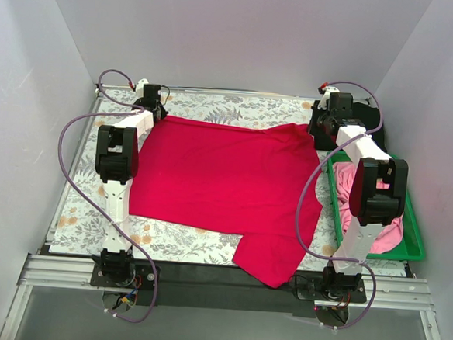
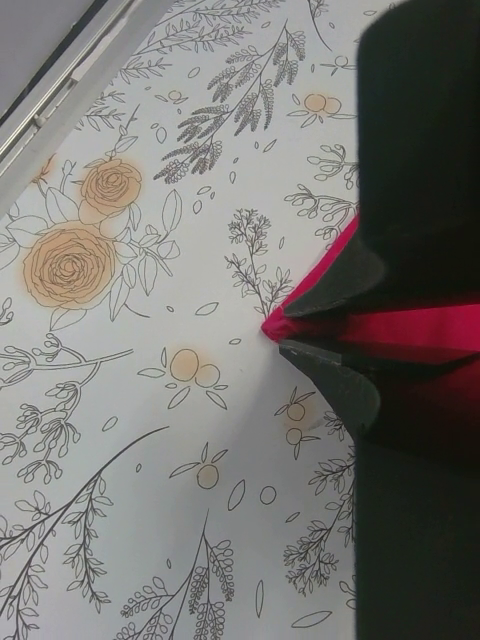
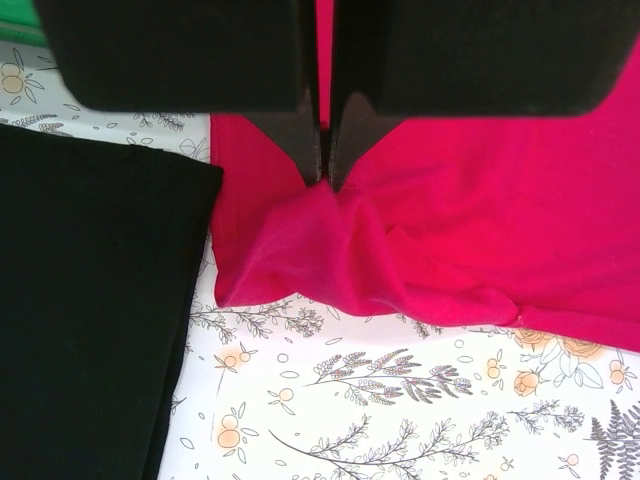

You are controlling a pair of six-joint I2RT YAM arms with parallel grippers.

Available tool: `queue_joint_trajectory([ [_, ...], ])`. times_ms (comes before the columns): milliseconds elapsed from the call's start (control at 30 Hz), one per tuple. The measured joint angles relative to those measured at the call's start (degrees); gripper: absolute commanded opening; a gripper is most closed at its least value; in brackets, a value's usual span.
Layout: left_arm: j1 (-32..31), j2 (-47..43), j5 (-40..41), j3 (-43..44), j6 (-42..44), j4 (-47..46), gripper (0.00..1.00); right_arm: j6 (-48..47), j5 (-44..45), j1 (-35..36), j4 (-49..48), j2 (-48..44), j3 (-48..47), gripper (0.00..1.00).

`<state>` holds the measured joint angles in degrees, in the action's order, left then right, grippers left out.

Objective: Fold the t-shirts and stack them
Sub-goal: Fold the tshirt

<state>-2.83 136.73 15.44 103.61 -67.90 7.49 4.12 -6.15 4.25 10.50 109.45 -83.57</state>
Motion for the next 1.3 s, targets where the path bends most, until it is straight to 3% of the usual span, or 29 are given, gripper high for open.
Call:
queue_joint_trajectory([
  [600, 0.02, -2.16, -1.29, -2.54, 0.37, -0.5, 0.18, -0.02, 0.07, 0.0, 0.04, 0.0, -0.35, 0.01],
  [733, 0.02, -2.69, -1.31, -2.54, 0.39, -0.48, 0.1, -0.02, 0.2, 0.0, 0.04, 0.0, -0.35, 0.01],
  [1067, 0.02, -3.26, -1.16, -2.51, 2.08, 0.61, 0.01, -0.26, 1.7, 0.02, 1.05, -0.13, -1.07, 0.01],
  [1300, 0.02, -4.09, -0.87, -0.63, 4.26, 4.87, 0.0, -1.16, 4.81, 0.02, 3.8, -2.34, -1.42, 0.01],
])
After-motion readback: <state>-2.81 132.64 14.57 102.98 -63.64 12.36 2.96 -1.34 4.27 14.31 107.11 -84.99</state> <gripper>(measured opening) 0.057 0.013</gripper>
